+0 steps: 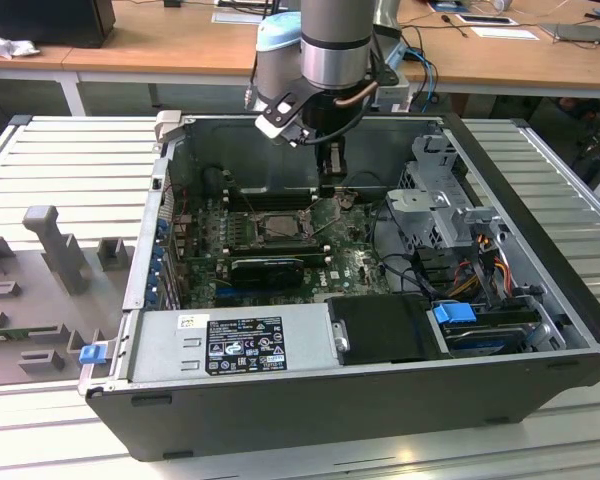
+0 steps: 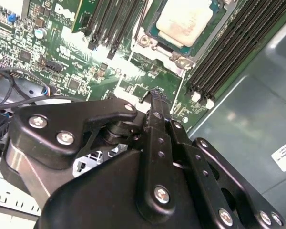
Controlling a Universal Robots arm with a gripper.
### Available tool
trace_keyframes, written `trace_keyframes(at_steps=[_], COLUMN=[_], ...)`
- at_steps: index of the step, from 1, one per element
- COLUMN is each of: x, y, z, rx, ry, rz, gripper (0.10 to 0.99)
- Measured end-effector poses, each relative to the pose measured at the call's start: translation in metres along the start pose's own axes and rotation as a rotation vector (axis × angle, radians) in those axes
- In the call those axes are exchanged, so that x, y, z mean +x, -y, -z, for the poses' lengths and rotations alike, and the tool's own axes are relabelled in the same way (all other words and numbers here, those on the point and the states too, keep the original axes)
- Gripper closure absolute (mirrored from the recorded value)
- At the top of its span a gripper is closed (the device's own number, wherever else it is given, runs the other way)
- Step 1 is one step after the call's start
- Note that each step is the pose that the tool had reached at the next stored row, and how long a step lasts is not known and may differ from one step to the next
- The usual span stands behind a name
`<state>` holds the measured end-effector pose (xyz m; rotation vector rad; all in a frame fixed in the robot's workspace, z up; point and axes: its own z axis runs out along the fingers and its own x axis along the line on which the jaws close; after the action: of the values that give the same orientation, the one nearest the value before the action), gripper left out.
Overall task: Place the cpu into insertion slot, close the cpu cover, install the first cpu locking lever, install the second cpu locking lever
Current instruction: 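Close the cpu cover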
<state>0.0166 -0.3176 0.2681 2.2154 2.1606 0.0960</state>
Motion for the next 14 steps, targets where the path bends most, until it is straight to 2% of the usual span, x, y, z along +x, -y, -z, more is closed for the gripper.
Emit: trace_keyframes(at_steps=[10,14], x=[0.0001,0.0002], y=[-0.0030,-0.0079], z=[-0.0003,-0.0028], rx=[0.000,0.000], ry=[0.0000,0.0000], rz=[0.000,0.000], gripper=[0.980,0.980])
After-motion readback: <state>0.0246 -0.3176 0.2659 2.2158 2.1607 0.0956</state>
